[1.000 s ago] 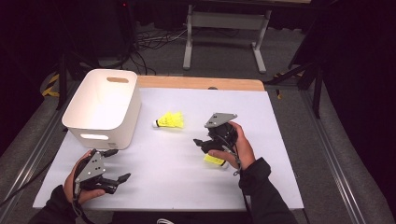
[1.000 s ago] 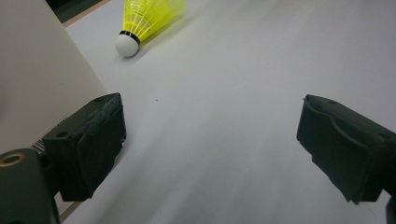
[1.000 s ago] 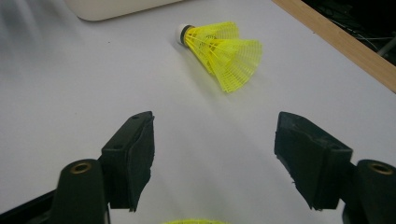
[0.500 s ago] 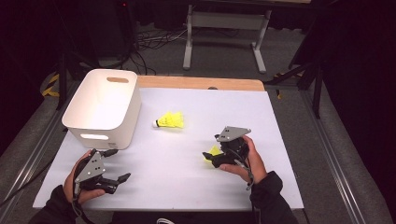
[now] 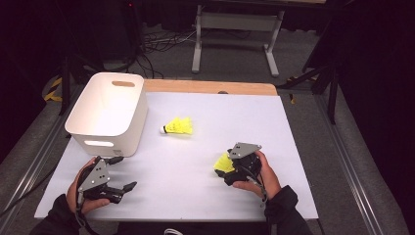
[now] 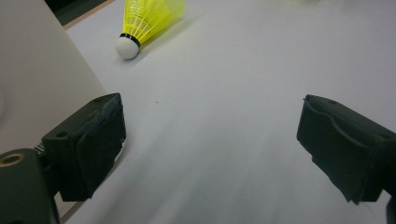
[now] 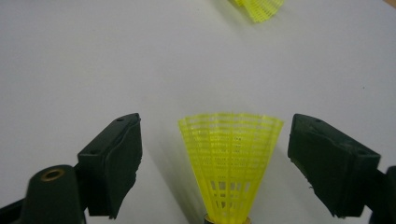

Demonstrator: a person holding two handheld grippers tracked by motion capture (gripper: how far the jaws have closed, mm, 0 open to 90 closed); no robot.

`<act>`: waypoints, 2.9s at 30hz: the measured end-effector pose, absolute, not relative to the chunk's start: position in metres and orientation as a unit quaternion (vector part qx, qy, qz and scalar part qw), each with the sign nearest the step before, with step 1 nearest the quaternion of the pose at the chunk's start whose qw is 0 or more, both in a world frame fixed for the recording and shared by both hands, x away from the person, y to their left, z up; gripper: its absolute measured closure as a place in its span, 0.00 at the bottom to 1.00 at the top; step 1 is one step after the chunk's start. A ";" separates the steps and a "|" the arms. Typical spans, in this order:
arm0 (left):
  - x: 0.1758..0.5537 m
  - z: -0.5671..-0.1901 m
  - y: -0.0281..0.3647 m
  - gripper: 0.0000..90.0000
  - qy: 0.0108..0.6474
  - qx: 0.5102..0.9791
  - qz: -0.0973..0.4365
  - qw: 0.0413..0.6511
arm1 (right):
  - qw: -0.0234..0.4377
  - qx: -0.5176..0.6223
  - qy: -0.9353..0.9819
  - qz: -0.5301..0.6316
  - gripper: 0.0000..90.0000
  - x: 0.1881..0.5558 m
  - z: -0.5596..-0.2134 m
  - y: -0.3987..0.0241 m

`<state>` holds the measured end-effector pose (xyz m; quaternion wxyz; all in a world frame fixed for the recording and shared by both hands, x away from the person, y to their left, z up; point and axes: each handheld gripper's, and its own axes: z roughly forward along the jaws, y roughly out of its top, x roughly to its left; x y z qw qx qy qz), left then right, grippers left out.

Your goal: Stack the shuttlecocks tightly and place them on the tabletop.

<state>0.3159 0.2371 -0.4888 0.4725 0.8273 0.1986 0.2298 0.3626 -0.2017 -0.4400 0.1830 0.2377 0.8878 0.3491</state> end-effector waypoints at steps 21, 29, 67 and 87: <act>0.310 -0.488 0.234 0.10 0.188 0.833 0.245 0.459 | 0.145 0.238 0.903 0.328 0.23 0.372 -0.465 -0.192; 0.314 -0.487 0.232 0.10 0.187 0.833 0.243 0.461 | 0.145 0.240 0.903 0.326 0.26 0.374 -0.467 -0.193; 0.317 -0.491 0.234 0.10 0.189 0.835 0.231 0.462 | 0.138 0.220 0.855 0.449 0.47 0.393 -0.446 -0.136; 0.316 -0.490 0.236 0.10 0.188 0.834 0.233 0.463 | 0.125 0.229 0.861 0.436 0.46 0.390 -0.452 -0.155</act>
